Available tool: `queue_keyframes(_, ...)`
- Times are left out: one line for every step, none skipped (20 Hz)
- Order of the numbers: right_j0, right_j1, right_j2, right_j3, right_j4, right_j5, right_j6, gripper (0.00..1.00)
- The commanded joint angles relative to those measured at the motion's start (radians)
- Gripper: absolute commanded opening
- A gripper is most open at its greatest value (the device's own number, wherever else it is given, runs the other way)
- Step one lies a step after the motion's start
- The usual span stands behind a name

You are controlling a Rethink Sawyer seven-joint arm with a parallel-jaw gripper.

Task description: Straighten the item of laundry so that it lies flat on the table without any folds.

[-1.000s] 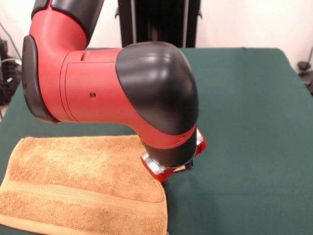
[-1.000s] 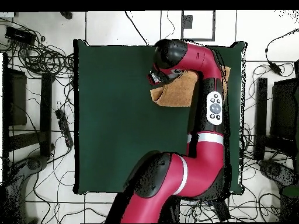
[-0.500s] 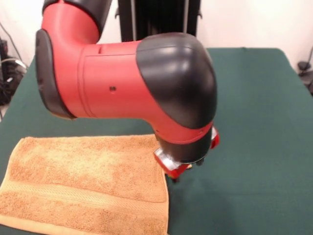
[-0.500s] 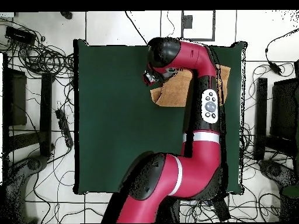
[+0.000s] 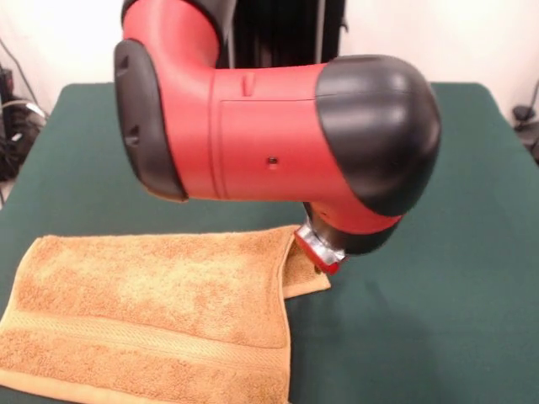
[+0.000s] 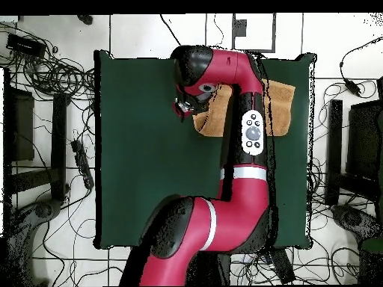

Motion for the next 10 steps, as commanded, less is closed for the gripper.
queue_keyframes(0.048,0.066,0.000,0.000,-0.079,0.015,0.013,1.00)
queue_keyframes(0.049,0.069,0.001,-0.001,-0.087,-0.009,0.017,1.00)
queue_keyframes(0.049,0.073,0.002,-0.003,-0.096,-0.033,0.021,1.00)
queue_keyframes(0.047,0.074,0.005,0.001,-0.099,-0.063,0.025,1.00)
queue_keyframes(0.044,0.072,0.007,0.010,-0.098,-0.090,0.027,1.00)
queue_keyframes(0.041,0.071,0.007,0.015,-0.102,-0.106,0.025,1.00)
queue_keyframes(0.038,0.070,0.007,0.023,-0.104,-0.126,0.025,1.00)
queue_keyframes(0.036,0.069,0.008,0.026,-0.106,-0.132,0.024,1.00)
queue_keyframes(0.033,0.068,0.008,0.029,-0.108,-0.137,0.023,1.00)
queue_keyframes(0.032,0.068,0.009,0.031,-0.108,-0.138,0.024,1.00)
